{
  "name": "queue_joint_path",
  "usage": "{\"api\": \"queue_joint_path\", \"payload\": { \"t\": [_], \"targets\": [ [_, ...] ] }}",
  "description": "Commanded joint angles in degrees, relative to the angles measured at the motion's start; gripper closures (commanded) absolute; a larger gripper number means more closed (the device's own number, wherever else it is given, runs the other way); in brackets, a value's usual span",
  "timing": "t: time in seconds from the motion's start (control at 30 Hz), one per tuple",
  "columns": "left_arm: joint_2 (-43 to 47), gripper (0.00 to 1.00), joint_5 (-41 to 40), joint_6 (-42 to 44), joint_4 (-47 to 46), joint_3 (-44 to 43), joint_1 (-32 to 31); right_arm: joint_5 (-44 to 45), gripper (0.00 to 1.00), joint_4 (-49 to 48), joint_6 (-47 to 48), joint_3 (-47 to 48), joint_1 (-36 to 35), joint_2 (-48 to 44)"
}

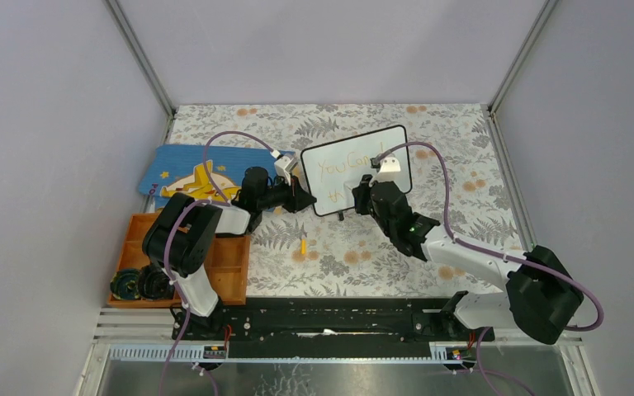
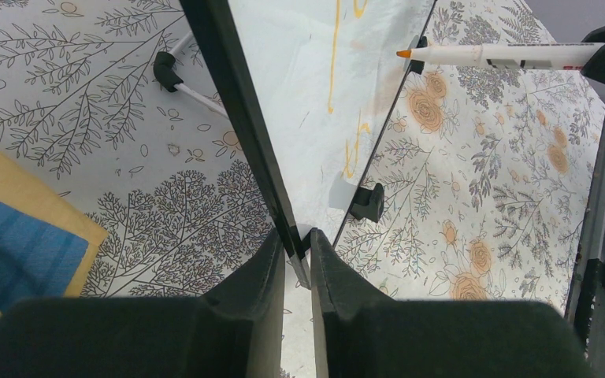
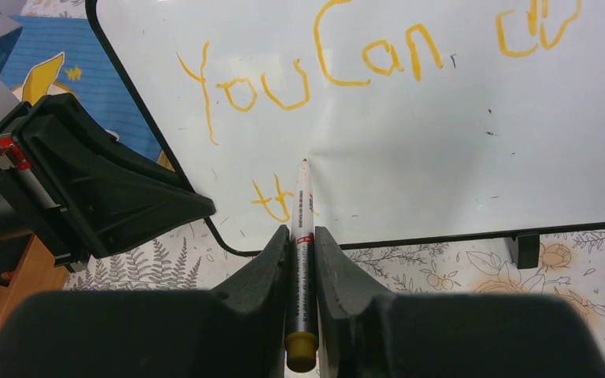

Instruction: Write a sentence on the whiteboard

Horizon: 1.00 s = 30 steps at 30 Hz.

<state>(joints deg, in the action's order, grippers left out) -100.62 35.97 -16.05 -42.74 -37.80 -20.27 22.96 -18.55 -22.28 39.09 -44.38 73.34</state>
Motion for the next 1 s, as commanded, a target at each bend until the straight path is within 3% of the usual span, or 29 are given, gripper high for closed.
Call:
{"api": "queue_joint_path", "payload": {
  "t": [0.0,0.97],
  "targets": [
    [0.07,0.8,-2.13,2.96,3.19,-0.69,-0.73,0.25,1.0,-2.43,0.79,2.83,0.52,0.8],
    [0.21,0.8,-2.3,3.05,3.38,-0.7,-0.73,0.75,1.0,-0.59,-0.39,1.16,2.02,1.76]
  ]
}}
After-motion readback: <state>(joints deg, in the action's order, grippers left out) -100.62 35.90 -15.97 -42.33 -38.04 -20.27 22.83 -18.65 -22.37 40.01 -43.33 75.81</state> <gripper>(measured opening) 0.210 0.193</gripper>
